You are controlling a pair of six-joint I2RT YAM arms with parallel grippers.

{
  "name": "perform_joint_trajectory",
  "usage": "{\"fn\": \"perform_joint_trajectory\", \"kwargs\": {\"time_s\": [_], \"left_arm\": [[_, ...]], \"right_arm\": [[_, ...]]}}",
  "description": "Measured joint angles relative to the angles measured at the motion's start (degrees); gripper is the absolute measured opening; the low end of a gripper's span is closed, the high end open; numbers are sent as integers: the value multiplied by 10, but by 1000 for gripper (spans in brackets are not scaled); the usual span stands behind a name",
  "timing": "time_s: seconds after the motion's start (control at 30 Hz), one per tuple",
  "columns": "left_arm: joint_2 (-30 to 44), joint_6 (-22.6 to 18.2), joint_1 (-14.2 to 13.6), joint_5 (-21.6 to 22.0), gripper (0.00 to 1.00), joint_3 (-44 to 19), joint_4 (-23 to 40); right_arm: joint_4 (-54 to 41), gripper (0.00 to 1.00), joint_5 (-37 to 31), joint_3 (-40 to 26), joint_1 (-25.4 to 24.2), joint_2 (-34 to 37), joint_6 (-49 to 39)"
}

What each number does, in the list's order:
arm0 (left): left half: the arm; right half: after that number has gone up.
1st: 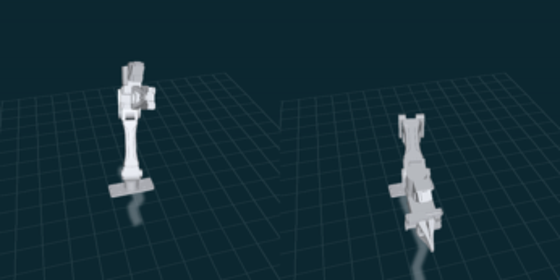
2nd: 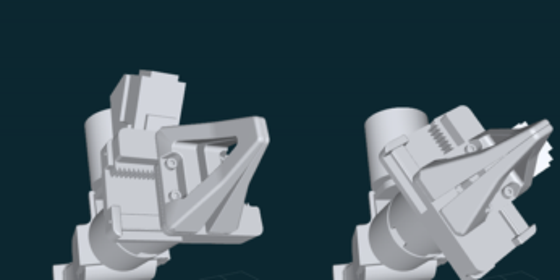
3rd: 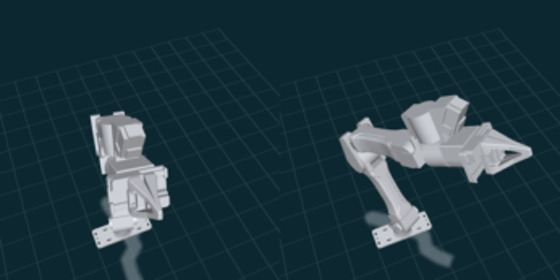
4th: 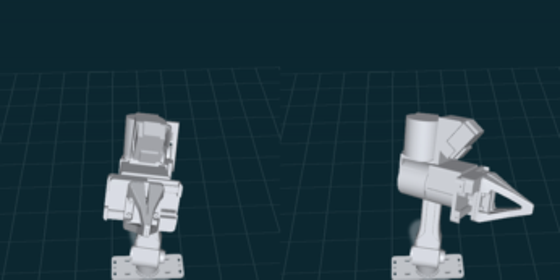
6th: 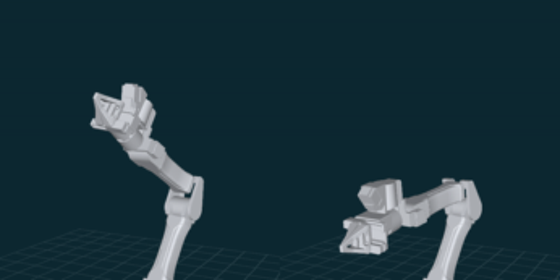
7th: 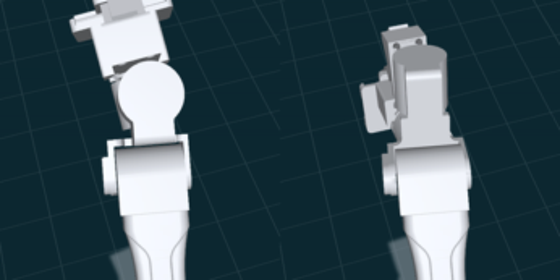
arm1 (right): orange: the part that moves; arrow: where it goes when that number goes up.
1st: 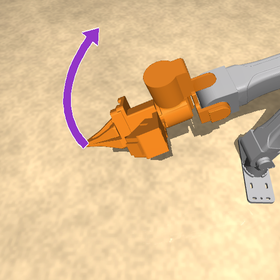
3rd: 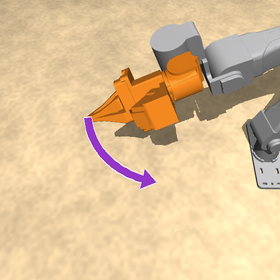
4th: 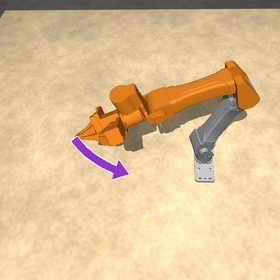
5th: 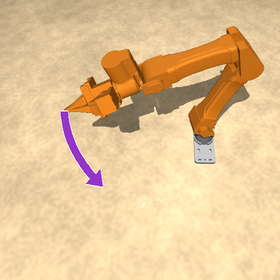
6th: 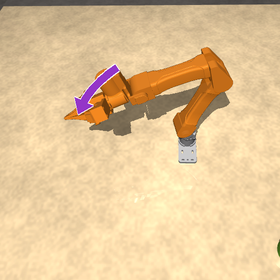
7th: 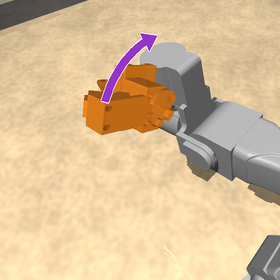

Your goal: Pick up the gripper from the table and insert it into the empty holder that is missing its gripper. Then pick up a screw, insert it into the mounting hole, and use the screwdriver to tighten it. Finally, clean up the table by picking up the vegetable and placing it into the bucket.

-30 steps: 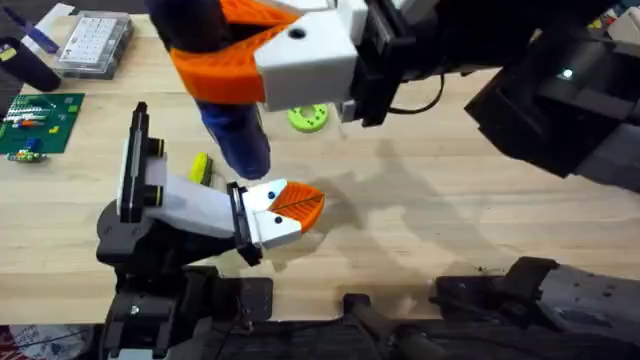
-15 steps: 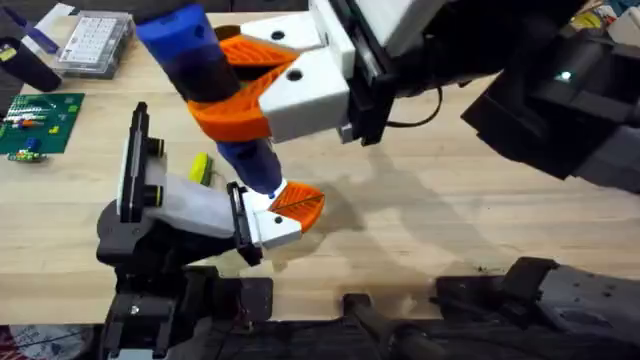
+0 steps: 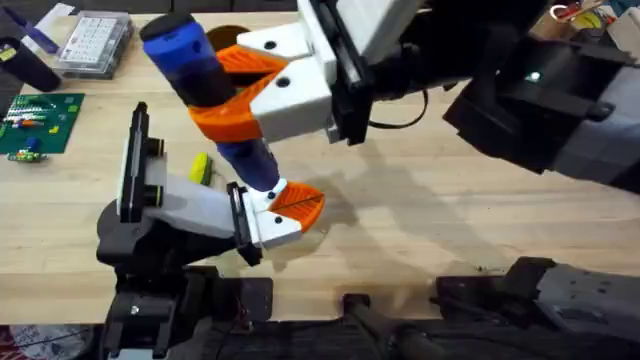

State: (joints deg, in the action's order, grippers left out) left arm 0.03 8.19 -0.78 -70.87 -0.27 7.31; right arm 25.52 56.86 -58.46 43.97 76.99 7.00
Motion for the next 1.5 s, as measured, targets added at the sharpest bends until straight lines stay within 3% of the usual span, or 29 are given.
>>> {"fn": "perform_joint_trajectory", "kwargs": {"time_s": [1.5], "left_arm": [[0, 0, 0, 0, 12, 0, 0]], "right_arm": [[-3, 55, -7, 1, 10, 1, -9]]}}
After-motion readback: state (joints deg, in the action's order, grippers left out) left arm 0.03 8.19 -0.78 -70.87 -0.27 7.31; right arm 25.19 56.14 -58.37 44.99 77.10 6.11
